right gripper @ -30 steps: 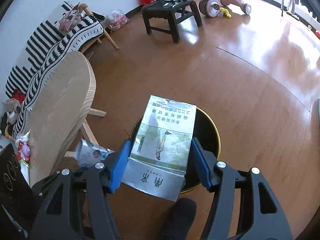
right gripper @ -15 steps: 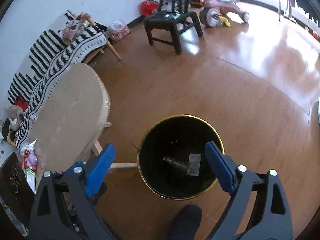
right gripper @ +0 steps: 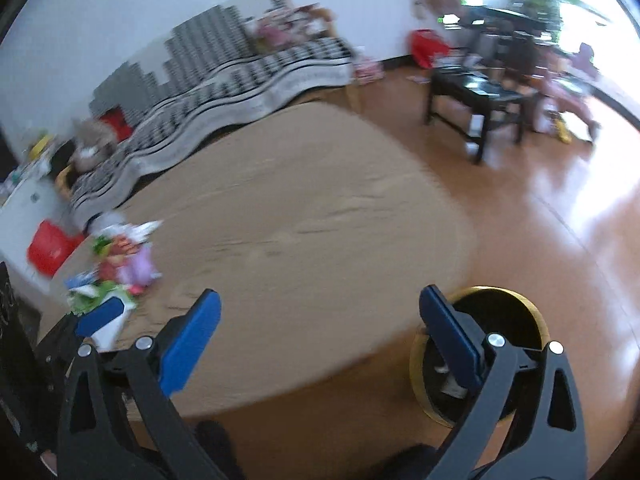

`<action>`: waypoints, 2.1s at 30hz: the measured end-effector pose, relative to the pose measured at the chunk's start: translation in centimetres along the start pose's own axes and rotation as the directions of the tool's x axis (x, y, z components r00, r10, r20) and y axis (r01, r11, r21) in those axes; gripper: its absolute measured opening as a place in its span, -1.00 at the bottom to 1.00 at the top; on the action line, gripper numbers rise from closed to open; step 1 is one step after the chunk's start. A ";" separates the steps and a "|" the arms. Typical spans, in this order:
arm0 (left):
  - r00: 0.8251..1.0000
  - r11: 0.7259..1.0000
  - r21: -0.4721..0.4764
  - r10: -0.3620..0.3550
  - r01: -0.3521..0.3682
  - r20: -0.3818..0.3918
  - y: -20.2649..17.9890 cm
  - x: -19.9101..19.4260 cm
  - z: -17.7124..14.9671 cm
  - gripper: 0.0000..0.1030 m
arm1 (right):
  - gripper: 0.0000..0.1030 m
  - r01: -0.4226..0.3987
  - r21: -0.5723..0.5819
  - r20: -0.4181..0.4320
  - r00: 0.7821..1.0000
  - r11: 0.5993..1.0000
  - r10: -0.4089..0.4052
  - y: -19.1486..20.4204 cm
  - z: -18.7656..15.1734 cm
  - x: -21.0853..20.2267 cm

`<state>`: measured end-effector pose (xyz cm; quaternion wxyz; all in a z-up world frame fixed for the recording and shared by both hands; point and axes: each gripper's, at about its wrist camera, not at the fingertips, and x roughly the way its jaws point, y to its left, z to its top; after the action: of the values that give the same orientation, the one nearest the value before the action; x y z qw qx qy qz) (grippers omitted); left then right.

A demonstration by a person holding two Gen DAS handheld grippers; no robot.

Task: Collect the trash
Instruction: 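Return both tools to the trash pile on the table, then grasp the purple plush toy with the right tool while the left tool grasps the green-white paper bag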

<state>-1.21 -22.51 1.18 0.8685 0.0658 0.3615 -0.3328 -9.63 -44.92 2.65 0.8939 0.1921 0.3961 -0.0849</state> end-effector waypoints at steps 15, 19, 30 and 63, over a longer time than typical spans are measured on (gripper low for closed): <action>0.941 0.866 -0.379 0.335 -0.326 -0.045 24.7 -9.6 -7.0 0.82 | 0.86 -0.172 -0.272 -0.121 0.982 0.947 0.144 21.0 0.7 10.0; 0.944 0.853 -0.409 0.323 -0.323 -0.072 26.6 -9.2 -7.9 0.82 | 0.86 -0.170 -0.276 -0.140 0.981 0.946 0.136 22.3 0.8 12.3; 0.950 0.836 -0.454 0.294 -0.309 -0.105 28.1 -5.0 -7.8 0.81 | 0.86 -0.214 -0.205 -0.244 0.956 0.955 0.162 23.2 1.5 18.4; 0.938 0.810 -0.486 0.339 -0.328 -0.069 26.9 -7.3 -6.1 -0.18 | 0.15 -0.203 -0.240 -0.167 0.972 0.949 0.165 21.9 2.6 15.6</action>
<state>8.24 4.22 -1.75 0.9049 -0.0977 0.4077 -0.0733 9.26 -26.05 -1.29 0.8840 0.1174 0.4478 0.0648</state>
